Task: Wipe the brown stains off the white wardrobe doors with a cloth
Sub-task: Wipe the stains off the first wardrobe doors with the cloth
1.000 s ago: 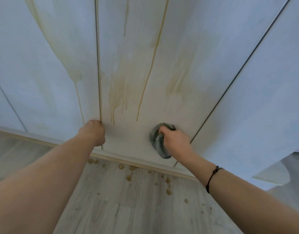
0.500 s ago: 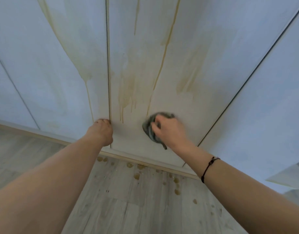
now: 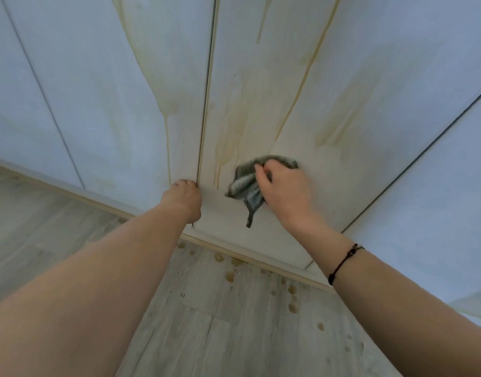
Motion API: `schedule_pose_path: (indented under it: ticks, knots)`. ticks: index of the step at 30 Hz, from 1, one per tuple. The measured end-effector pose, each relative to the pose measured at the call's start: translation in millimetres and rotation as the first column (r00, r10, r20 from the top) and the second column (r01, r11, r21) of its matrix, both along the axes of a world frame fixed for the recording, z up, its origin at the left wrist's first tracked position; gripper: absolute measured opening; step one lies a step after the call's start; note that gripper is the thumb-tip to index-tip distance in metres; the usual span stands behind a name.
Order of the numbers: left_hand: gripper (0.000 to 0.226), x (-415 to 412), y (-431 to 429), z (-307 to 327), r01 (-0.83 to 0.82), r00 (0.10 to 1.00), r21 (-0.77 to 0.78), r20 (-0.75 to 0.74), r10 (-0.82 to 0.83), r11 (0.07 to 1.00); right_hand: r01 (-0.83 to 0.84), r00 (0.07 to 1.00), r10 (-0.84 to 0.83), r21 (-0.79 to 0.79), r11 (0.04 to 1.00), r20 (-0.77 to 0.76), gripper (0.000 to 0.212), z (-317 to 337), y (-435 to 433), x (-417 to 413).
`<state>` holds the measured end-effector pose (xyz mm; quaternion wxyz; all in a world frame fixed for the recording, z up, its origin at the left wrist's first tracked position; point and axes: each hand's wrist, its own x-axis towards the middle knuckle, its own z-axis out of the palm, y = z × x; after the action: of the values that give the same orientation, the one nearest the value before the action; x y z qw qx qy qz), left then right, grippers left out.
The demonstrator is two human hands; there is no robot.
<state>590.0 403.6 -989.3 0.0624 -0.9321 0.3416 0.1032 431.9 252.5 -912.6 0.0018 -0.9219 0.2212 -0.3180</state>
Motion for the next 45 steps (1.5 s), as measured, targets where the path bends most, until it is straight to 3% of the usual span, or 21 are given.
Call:
schedule_pose_path:
  ticks: [2, 3, 5, 7, 8, 10, 15, 18, 22, 24, 27, 29, 30, 32, 34, 36, 38, 42, 43, 45]
  knots:
    - [0.065, -1, -1, 0, -0.003, 1.0, 0.012, 0.004, 0.003, 1.0, -0.019, 0.992, 0.011, 0.063, 0.998, 0.124, 0.04, 15, 7, 15]
    - [0.066, -1, -1, 1, -0.002, 1.0, 0.007, -0.002, 0.002, 1.0, -0.019, 0.996, 0.015, 0.05, 0.999, 0.086, 0.037, 15, 10, 19]
    - [0.064, 0, 0, 4, -0.006, 1.0, -0.011, -0.011, 0.005, 1.0, -0.031, 0.984, 0.037, 0.037, 0.999, -0.173, 0.027, -3, 13, 13]
    - [0.062, 2, 1, 5, -0.011, 1.0, -0.035, -0.03, 0.01, 0.999, -0.02, 0.886, 0.043, 0.053, 0.998, -0.461, 0.018, -29, 13, -2]
    - [0.062, 3, 2, 6, -0.015, 0.999, -0.042, -0.044, 0.013, 0.999, -0.023, 0.846, 0.048, 0.055, 0.998, -0.531, 0.016, -38, 11, -7]
    - [0.062, 3, 2, 4, -0.02, 0.998, -0.037, -0.059, 0.018, 0.999, -0.047, 0.865, 0.074, 0.066, 0.997, -0.497, 0.014, -39, 5, -6]
    - [0.065, -2, -1, 4, -0.032, 0.997, -0.02, -0.064, 0.031, 0.999, -0.154, 0.979, 0.162, 0.073, 0.985, -0.126, 0.018, -7, 6, 23]
    - [0.064, 0, 2, 6, -0.023, 0.998, -0.034, -0.064, 0.021, 0.999, -0.199, 0.934, 0.236, 0.159, 0.967, -0.267, 0.015, -26, 10, 18]
    - [0.064, 2, 6, 8, -0.02, 0.997, -0.075, -0.079, 0.014, 0.997, -0.095, 0.758, 0.254, 0.283, 0.954, -0.601, 0.019, -55, 15, -1]
    - [0.063, 2, 6, 7, -0.011, 0.997, -0.072, -0.074, 0.005, 0.997, -0.113, 0.79, 0.259, 0.284, 0.952, -0.556, 0.025, -47, 17, 8]
    - [0.062, 1, 5, 3, 0.005, 0.998, -0.083, -0.066, -0.01, 0.997, -0.185, 0.933, 0.259, 0.284, 0.941, -0.249, 0.022, -16, 26, 35]
    - [0.06, 1, 6, 4, 0.005, 0.998, -0.094, -0.06, -0.011, 0.996, -0.25, 0.959, 0.277, 0.3, 0.921, -0.052, 0.02, 0, 32, 50]
    - [0.06, 2, 6, 4, 0.001, 0.998, -0.105, -0.066, -0.008, 0.994, -0.262, 0.958, 0.287, 0.327, 0.908, -0.028, 0.021, 1, 35, 53]
    - [0.061, 4, 8, 6, 0.013, 0.998, -0.122, -0.056, -0.02, 0.992, -0.201, 0.942, 0.288, 0.398, 0.895, -0.173, 0.024, -13, 38, 49]
    - [0.059, 7, 11, 6, 0.031, 0.998, -0.119, -0.046, -0.037, 0.992, -0.075, 0.859, 0.273, 0.42, 0.904, -0.434, 0.026, -37, 40, 34]
    - [0.056, 8, 14, 5, 0.04, 0.998, -0.112, -0.048, -0.046, 0.993, 0.002, 0.788, 0.258, 0.421, 0.907, -0.559, 0.03, -48, 39, 24]
    - [0.056, 8, 14, 3, 0.046, 0.998, -0.116, -0.046, -0.052, 0.992, -0.011, 0.832, 0.257, 0.449, 0.893, -0.492, 0.03, -42, 38, 32]
    - [0.055, 9, 14, -2, 0.072, 0.996, -0.157, -0.038, -0.079, 0.985, -0.215, 0.952, 0.285, 0.421, 0.881, -0.111, 0.027, -16, 47, 66]
    - [0.055, 9, 15, -2, 0.081, 0.995, -0.162, -0.037, -0.088, 0.983, -0.23, 0.953, 0.291, 0.42, 0.878, -0.087, 0.027, -18, 48, 70]
    - [0.057, 10, 19, -1, 0.084, 0.995, -0.17, -0.029, -0.091, 0.982, -0.162, 0.913, 0.303, 0.439, 0.884, -0.273, 0.028, -38, 45, 66]
